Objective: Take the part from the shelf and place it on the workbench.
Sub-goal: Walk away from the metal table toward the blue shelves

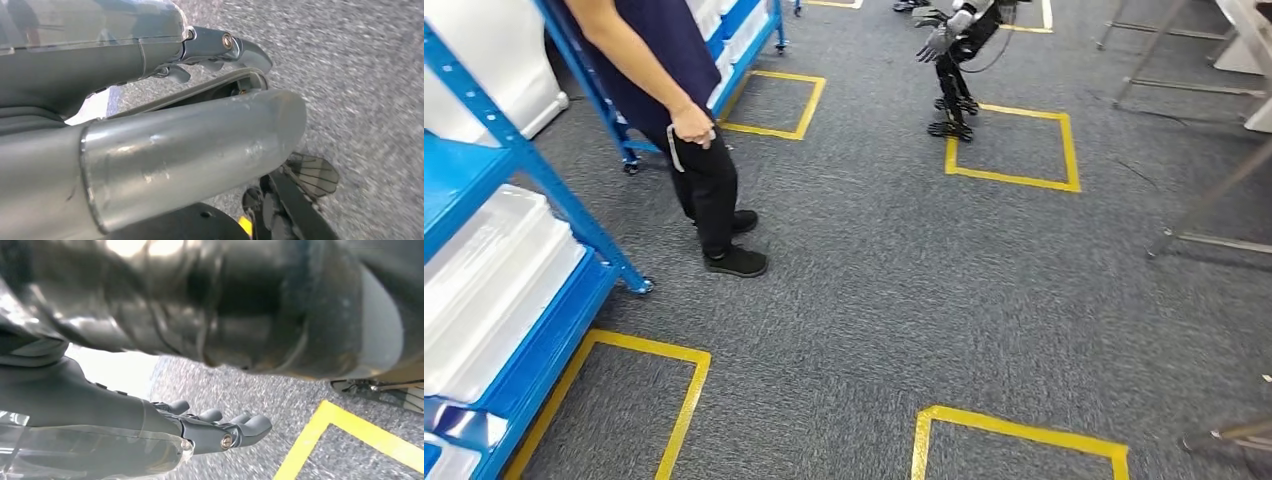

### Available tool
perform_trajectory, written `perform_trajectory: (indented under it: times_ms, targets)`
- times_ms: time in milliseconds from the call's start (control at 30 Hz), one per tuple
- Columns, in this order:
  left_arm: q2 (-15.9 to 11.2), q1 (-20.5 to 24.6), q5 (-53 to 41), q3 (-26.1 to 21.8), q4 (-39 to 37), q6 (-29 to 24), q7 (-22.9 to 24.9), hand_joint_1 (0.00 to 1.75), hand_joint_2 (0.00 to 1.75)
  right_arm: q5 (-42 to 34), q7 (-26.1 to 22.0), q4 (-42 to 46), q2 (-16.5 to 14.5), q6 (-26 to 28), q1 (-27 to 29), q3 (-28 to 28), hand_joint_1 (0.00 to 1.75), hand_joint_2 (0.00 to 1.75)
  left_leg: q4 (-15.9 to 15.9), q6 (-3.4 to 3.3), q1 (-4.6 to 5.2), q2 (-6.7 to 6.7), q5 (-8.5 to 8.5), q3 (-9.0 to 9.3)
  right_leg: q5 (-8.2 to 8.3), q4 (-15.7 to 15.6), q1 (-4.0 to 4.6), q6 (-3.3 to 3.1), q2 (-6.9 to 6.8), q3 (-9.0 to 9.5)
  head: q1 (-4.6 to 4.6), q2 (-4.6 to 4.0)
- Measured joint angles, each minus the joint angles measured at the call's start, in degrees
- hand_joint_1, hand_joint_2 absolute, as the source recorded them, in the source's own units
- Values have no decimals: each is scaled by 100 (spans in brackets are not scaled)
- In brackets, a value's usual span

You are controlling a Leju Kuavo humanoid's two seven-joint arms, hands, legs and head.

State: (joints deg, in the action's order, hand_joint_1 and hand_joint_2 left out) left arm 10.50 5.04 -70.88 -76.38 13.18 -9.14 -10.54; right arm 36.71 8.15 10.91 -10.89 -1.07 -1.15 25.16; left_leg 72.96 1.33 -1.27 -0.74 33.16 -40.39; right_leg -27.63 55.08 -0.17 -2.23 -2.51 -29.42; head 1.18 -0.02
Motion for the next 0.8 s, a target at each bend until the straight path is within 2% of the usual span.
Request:
perform_trajectory:
  times_ms: [33,67,100,133,167,200,267,300,367,400,433,467,500,533,567,600,633,667,700,733,767,800]
  targets:
    - [-1,-7,0,-2,0,-1,1,0,0,2,0,0,-1,0,-1,0,0,0,-107,43,-40,29,-126,46,-26,16,-16,28,-73,13,0,0]
    - [-3,-13,1,-4,0,-1,1,0,0,3,0,0,-2,-1,-3,0,0,0,-430,86,-79,86,-331,206,-61,44,-37,65,-140,28,0,0]
    - [0,-15,1,-5,-1,-2,1,0,0,3,0,1,-1,-3,-4,1,0,0,-834,133,-104,205,-506,407,-107,87,-53,115,-200,36,-1,1]
    - [4,-11,2,-7,-1,-2,1,0,0,4,0,1,2,-8,-5,2,0,0,-1182,141,-113,285,-639,582,-162,149,-55,170,-256,37,2,1]
    - [8,-6,2,-7,-2,-3,1,0,0,5,0,1,4,-14,-7,4,0,0,-1394,118,-107,341,-696,691,-207,199,-51,219,-299,36,8,1]
    - [11,-4,2,-7,-2,-5,1,0,0,7,0,1,5,-21,-12,8,0,0,-1461,76,-85,360,-685,723,-238,234,-42,262,-332,38,15,2]
    - [3,-11,1,-8,-2,-14,1,0,0,9,-1,1,-4,-31,-44,13,0,0,-1439,-48,-51,253,-674,709,-266,246,-60,322,-389,62,24,1]
    - [-3,-15,-1,-9,-1,-19,1,0,0,11,-1,2,-11,-35,-58,14,0,0,-1448,-95,-42,206,-679,710,-312,279,-83,348,-351,66,25,1]
    - [-11,-9,-4,-10,0,-28,1,0,0,19,-2,1,-21,-45,-66,17,0,0,-1474,-181,-34,111,-698,715,-575,628,-119,371,-115,-76,25,1]
    - [-11,-5,-7,-10,0,-30,1,0,0,22,-3,1,-21,-50,-62,20,0,0,-1477,-210,-21,66,-704,711,-775,987,-118,364,40,-245,25,1]
    - [-11,0,-8,-10,0,-33,1,0,0,25,-5,0,-21,-54,-58,22,0,0,-1478,-230,-3,11,-706,704,-963,1409,-107,348,141,-459,25,1]
    - [-10,4,-8,-10,0,-34,1,0,0,26,-6,0,-21,-54,-55,25,0,0,-1477,-243,18,-56,-708,701,-1074,1775,-88,324,191,-659,26,1]
    - [-10,5,-9,-10,0,-34,1,0,0,27,-7,0,-21,-54,-53,27,0,0,-1476,-251,40,-131,-707,705,-1074,1978,-64,291,217,-786,25,1]
    - [-10,3,-9,-11,0,-35,1,0,0,27,-7,0,-21,-54,-52,29,0,0,-1476,-255,58,-212,-706,715,-952,1952,-36,246,238,-808,25,0]
    - [-9,2,-9,-11,0,-35,1,0,0,28,-7,0,-21,-54,-51,30,0,0,-1476,-258,69,-296,-705,729,-735,1697,-5,194,275,-721,25,0]
    - [-4,1,-9,-11,0,-35,1,0,0,29,-7,0,-21,-54,-47,31,0,0,-1478,-259,70,-375,-704,738,-477,1287,26,138,387,-561,25,0]
    - [2,5,-9,-11,0,-35,1,0,0,31,-7,0,-20,-52,-42,34,0,0,-1471,-256,78,-451,-704,738,-278,888,47,89,558,-408,24,0]
    - [8,9,-9,-11,0,-37,1,0,0,34,-9,0,-17,-51,-37,38,0,0,-1468,-248,78,-523,-708,728,-146,586,63,57,691,-294,25,1]
    - [13,11,-9,-11,0,-41,1,0,0,38,-11,0,-16,-51,-35,43,0,0,-1469,-233,74,-588,-715,711,-90,417,74,38,790,-235,25,1]
    - [14,9,-9,-11,0,-46,1,0,0,44,-13,0,-15,-51,-38,48,0,0,-1474,-210,72,-653,-727,695,-95,378,81,30,795,-226,25,1]
    - [13,-2,-9,-11,0,-52,1,0,0,50,-16,0,-17,-51,-44,51,0,0,-1491,-179,70,-721,-744,678,-82,352,75,22,715,-216,25,2]
    - [10,-12,-9,-11,0,-58,0,0,0,56,-16,0,-25,-52,-49,52,0,0,-1483,-156,74,-726,-737,666,-65,314,62,9,635,-195,23,1]
